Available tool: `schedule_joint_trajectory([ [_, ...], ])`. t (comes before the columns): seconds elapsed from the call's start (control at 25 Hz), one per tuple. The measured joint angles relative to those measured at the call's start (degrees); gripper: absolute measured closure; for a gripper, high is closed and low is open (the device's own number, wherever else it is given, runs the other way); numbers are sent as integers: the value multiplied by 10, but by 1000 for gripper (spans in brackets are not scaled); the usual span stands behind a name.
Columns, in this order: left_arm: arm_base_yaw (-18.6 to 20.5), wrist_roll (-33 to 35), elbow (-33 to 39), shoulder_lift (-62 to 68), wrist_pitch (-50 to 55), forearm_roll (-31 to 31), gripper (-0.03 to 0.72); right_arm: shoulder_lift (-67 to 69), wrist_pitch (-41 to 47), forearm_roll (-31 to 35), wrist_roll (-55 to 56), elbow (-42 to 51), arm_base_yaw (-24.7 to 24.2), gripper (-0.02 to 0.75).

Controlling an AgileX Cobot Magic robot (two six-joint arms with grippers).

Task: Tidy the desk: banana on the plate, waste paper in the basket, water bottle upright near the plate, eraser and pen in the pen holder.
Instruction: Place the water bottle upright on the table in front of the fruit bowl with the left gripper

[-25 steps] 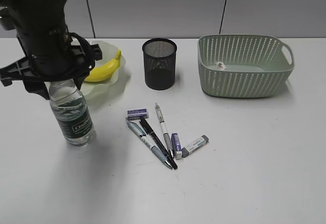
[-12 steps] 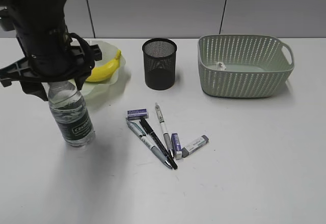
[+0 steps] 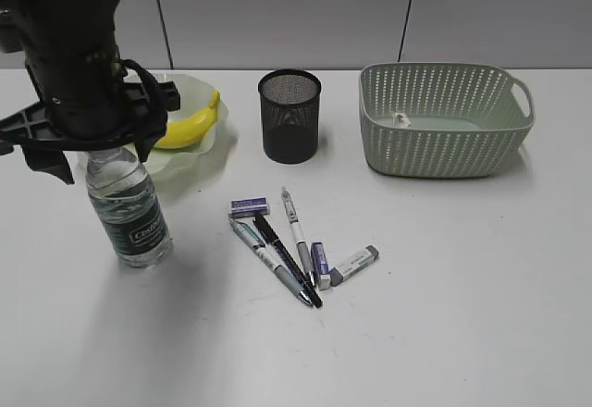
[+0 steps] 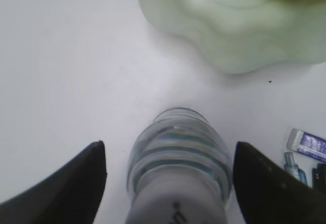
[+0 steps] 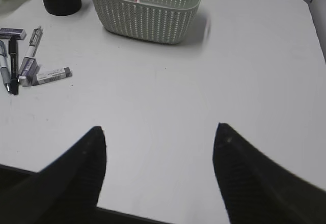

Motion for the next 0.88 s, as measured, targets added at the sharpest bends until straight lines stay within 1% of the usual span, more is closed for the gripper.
schedule_joint_trajectory([
  [0.56,0,0,-1,-15,16,10,106,0,0,0,0,0,0,218],
  [0.88,0,0,-1,-65,-4,10,106,0,0,0,0,0,0,218],
])
